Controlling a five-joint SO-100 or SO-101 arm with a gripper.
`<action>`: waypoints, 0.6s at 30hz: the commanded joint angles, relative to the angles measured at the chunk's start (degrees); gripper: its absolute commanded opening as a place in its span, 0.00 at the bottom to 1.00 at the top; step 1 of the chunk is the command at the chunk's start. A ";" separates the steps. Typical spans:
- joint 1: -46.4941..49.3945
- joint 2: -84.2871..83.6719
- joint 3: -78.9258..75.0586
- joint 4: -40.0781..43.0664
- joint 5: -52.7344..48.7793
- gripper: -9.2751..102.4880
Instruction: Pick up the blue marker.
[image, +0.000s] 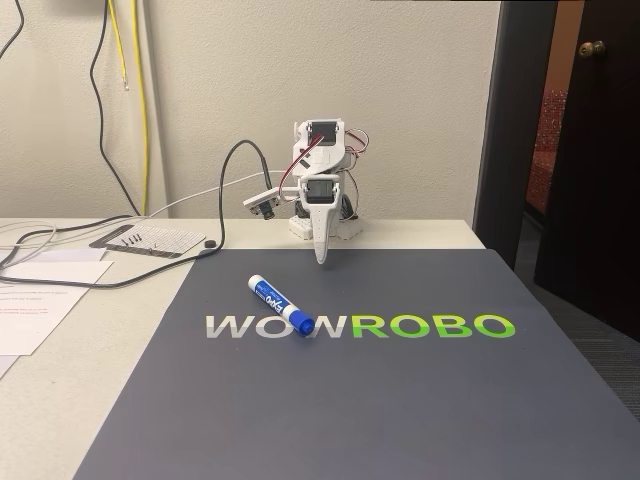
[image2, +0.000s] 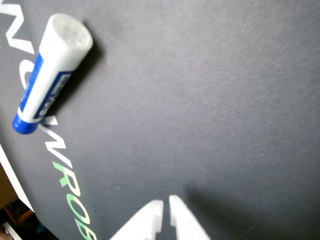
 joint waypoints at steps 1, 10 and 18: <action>0.70 3.43 -2.46 0.26 0.18 0.08; 1.14 3.43 -2.55 -0.09 -0.26 0.08; 1.41 3.43 -9.49 4.83 -0.62 0.08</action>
